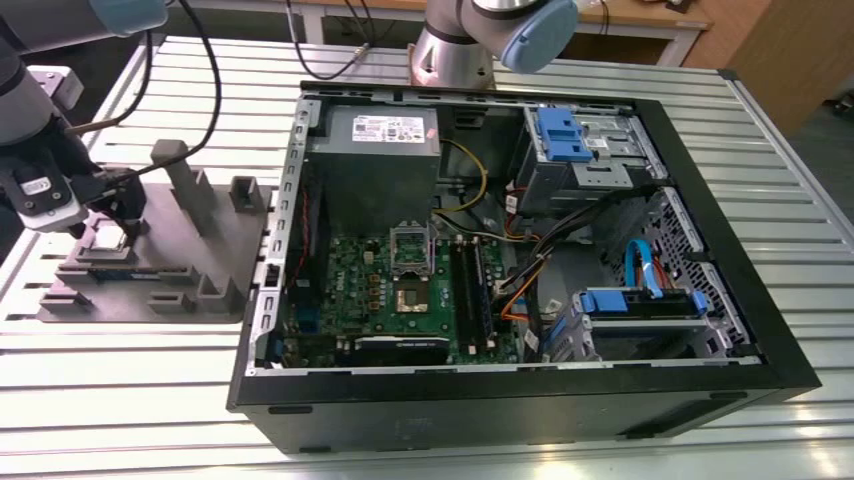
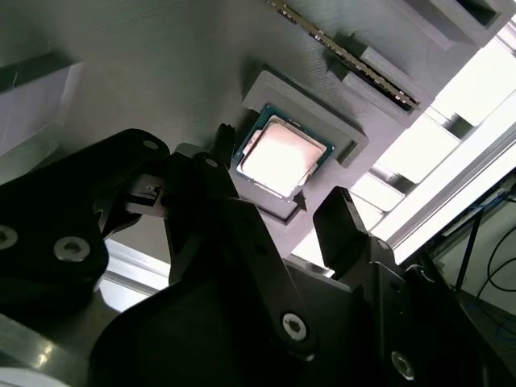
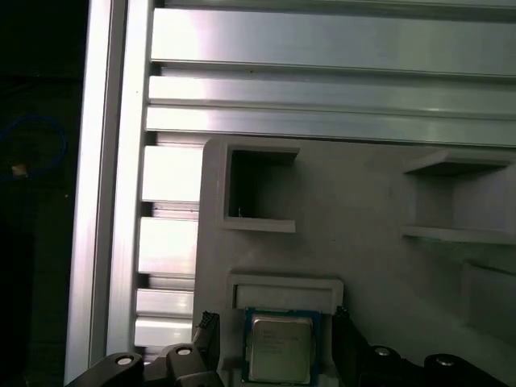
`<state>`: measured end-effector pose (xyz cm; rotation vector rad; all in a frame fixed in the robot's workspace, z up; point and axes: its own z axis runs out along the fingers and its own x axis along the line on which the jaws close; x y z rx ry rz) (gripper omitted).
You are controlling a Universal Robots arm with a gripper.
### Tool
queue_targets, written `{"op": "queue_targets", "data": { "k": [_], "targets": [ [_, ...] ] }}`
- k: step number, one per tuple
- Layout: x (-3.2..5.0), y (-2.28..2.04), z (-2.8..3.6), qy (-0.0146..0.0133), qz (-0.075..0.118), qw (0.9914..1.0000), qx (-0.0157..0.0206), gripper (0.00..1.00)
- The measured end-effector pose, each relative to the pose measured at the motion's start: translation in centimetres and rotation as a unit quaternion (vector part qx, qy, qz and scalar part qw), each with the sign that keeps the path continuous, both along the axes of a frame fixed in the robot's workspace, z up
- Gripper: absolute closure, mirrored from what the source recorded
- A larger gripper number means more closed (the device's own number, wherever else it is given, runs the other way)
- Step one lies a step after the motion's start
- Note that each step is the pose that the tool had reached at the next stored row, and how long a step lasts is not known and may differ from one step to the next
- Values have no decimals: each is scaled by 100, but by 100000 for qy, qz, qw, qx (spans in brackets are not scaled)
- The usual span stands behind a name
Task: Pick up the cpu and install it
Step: 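Pick up the cpu and move it towards the insertion slot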
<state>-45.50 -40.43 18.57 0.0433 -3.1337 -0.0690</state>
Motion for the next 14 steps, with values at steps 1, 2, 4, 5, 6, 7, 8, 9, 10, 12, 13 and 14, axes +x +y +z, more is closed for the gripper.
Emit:
{"op": "queue_targets", "data": {
  "k": [1,2,4,5,6,7,8,9,10,12,13,14],
  "targets": [
    [0,0,-9,6,6,100000,-32,34],
    [0,-1,-16,13,8,100000,-75,34],
    [-1,0,-27,19,-2,99999,-316,34],
    [0,1,-32,2,-4,99998,-615,34],
    [0,0,-36,-6,0,99996,-911,34],
    [1,0,-40,-18,1,99994,-1118,34],
    [1,-1,-39,-7,5,99993,-1162,34],
    [0,-1,-38,-3,8,99993,-1187,34],
    [0,0,-39,-5,5,99993,-1193,34],
    [0,0,-37,5,0,99993,-1204,34],
    [0,0,-38,3,0,99993,-1205,34],
    [0,0,-38,8,0,99993,-1208,34]
  ]
}}
